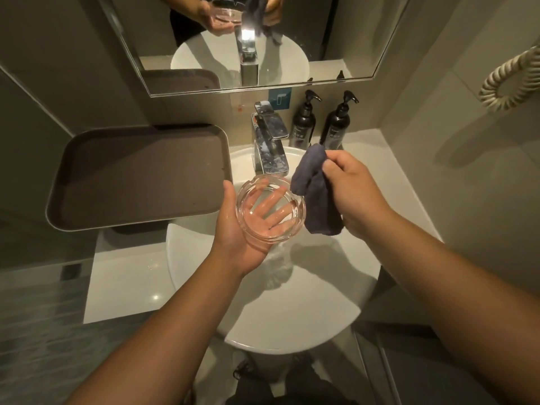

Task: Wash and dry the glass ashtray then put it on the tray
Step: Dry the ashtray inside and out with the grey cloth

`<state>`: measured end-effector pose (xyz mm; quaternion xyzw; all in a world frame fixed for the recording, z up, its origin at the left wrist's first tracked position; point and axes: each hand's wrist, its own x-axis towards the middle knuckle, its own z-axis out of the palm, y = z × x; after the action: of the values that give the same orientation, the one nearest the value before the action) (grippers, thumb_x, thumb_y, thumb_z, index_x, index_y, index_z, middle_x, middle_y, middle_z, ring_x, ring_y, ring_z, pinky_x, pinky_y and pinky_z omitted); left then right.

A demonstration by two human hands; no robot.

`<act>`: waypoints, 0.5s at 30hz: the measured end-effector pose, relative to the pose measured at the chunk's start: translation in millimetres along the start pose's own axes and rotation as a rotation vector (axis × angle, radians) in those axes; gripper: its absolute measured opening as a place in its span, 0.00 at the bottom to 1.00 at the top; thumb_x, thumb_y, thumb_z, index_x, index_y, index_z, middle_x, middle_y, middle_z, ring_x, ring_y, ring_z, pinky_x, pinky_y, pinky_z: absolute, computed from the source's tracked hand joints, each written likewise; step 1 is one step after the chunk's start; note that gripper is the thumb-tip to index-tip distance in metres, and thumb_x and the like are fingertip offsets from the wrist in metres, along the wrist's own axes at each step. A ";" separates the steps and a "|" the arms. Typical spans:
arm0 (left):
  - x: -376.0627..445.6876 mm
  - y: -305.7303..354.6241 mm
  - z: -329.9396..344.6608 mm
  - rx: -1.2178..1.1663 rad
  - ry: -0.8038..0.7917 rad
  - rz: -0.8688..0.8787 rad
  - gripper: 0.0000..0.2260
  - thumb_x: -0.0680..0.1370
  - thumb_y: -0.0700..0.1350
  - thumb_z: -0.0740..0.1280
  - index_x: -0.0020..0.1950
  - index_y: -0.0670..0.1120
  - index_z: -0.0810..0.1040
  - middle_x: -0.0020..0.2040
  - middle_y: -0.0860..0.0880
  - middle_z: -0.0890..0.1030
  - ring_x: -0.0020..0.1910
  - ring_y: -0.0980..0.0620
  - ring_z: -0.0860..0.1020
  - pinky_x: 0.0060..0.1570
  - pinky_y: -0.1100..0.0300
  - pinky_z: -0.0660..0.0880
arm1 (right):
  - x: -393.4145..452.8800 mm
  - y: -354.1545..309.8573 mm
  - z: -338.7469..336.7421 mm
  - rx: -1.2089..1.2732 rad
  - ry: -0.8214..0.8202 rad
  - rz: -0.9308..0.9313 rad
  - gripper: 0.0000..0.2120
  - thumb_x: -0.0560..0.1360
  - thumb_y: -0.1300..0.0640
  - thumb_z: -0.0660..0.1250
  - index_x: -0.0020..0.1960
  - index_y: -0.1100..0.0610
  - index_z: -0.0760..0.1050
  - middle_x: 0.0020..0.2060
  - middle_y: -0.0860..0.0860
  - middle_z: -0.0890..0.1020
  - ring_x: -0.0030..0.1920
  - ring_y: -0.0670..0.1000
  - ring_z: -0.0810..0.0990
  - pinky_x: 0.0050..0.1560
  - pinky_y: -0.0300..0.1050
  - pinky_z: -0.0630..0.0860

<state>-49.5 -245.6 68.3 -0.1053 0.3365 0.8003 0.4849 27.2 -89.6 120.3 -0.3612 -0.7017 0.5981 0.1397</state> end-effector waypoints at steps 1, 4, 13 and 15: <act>0.2 -1.6 2.2 0.027 0.019 0.006 0.36 0.77 0.70 0.50 0.66 0.43 0.78 0.65 0.41 0.80 0.61 0.39 0.80 0.58 0.44 0.77 | -0.3 2.0 6.0 -0.039 -0.002 0.007 0.12 0.79 0.58 0.55 0.49 0.55 0.77 0.44 0.53 0.82 0.46 0.52 0.81 0.48 0.49 0.77; -2.5 -2.1 6.8 0.131 0.089 0.050 0.33 0.79 0.67 0.49 0.65 0.43 0.77 0.63 0.40 0.81 0.59 0.41 0.81 0.57 0.46 0.79 | -3.4 6.0 15.7 -0.152 -0.027 0.010 0.12 0.74 0.55 0.53 0.42 0.61 0.71 0.40 0.62 0.77 0.40 0.55 0.74 0.43 0.53 0.73; -9.1 -5.0 7.6 0.416 0.157 0.103 0.31 0.81 0.63 0.50 0.64 0.39 0.76 0.54 0.41 0.84 0.49 0.44 0.85 0.40 0.55 0.83 | -11.3 22.3 17.3 -0.387 -0.096 -0.166 0.14 0.81 0.47 0.54 0.42 0.49 0.73 0.38 0.46 0.79 0.40 0.48 0.76 0.42 0.48 0.72; -12.0 -5.2 8.5 0.454 0.097 0.090 0.27 0.81 0.61 0.53 0.61 0.41 0.76 0.53 0.44 0.84 0.50 0.46 0.85 0.44 0.55 0.83 | -11.7 25.2 15.1 -0.453 -0.095 -0.248 0.12 0.81 0.46 0.56 0.50 0.50 0.76 0.44 0.46 0.80 0.43 0.48 0.78 0.40 0.44 0.73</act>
<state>-37.7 -247.1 78.4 -0.0170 0.5350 0.7190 0.4433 34.5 -108.1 95.6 -0.2657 -0.8624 0.4204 0.0943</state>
